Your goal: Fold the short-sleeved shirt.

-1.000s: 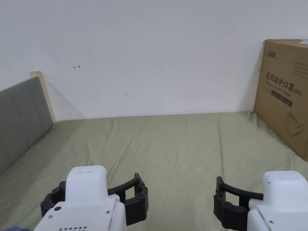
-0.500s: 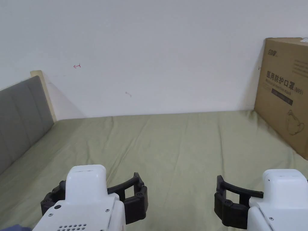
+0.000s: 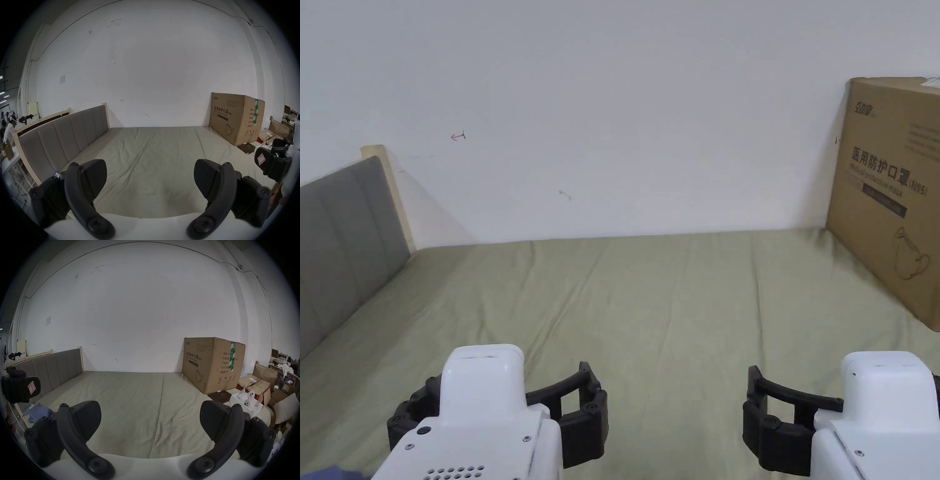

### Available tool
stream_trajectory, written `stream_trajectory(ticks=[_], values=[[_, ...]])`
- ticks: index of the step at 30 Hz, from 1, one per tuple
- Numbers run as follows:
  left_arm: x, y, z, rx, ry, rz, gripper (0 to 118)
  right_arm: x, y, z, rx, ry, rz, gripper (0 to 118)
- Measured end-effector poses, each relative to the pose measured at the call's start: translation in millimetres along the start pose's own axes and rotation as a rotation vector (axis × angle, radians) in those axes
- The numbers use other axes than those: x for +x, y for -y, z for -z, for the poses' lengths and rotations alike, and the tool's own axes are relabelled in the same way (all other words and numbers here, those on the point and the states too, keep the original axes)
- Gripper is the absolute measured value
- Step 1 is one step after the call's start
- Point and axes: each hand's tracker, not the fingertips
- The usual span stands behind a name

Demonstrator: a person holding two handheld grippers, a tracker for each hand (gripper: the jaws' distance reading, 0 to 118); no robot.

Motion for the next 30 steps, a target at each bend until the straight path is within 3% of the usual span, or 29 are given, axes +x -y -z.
stream_trajectory(ticks=[30], values=[[4.8,-1.3,2.6,-0.063,0.013,-0.005,111,8.1,2.7,2.1,-0.034,-0.008,0.049,118]])
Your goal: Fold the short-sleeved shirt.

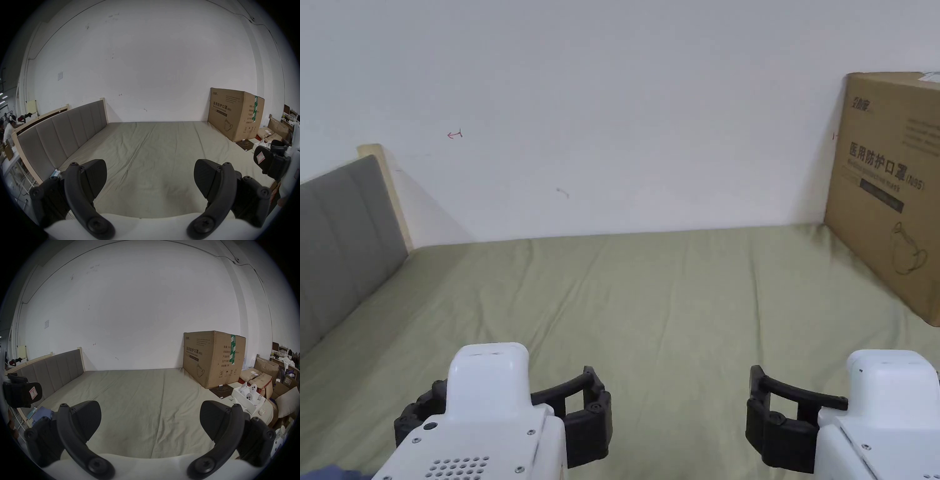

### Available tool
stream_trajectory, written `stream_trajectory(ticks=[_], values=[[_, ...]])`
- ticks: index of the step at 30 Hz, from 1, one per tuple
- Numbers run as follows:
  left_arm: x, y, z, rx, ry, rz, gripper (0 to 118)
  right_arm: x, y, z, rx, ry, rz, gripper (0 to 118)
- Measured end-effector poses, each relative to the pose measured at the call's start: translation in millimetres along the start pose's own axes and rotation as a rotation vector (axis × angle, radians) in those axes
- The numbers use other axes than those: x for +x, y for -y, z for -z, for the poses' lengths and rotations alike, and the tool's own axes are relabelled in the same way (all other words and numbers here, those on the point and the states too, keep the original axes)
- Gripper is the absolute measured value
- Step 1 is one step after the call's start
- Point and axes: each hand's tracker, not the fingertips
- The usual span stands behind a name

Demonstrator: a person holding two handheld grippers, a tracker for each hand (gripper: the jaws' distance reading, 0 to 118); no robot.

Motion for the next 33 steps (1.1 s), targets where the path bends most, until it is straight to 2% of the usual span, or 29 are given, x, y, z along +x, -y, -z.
stream_trajectory(ticks=[23,27,33], values=[[-7.1,-0.2,5.7,-0.074,-0.012,-0.054,111,-1.4,2.4,1.9,-0.022,-0.003,-0.009,118],[-6.3,-0.1,5.3,-0.070,0.023,-0.036,111,-2.0,2.3,1.8,-0.021,-0.005,-0.014,118],[1.4,0.6,2.8,-0.041,-0.023,0.002,111,-2.0,1.7,1.7,-0.020,-0.007,-0.017,118]])
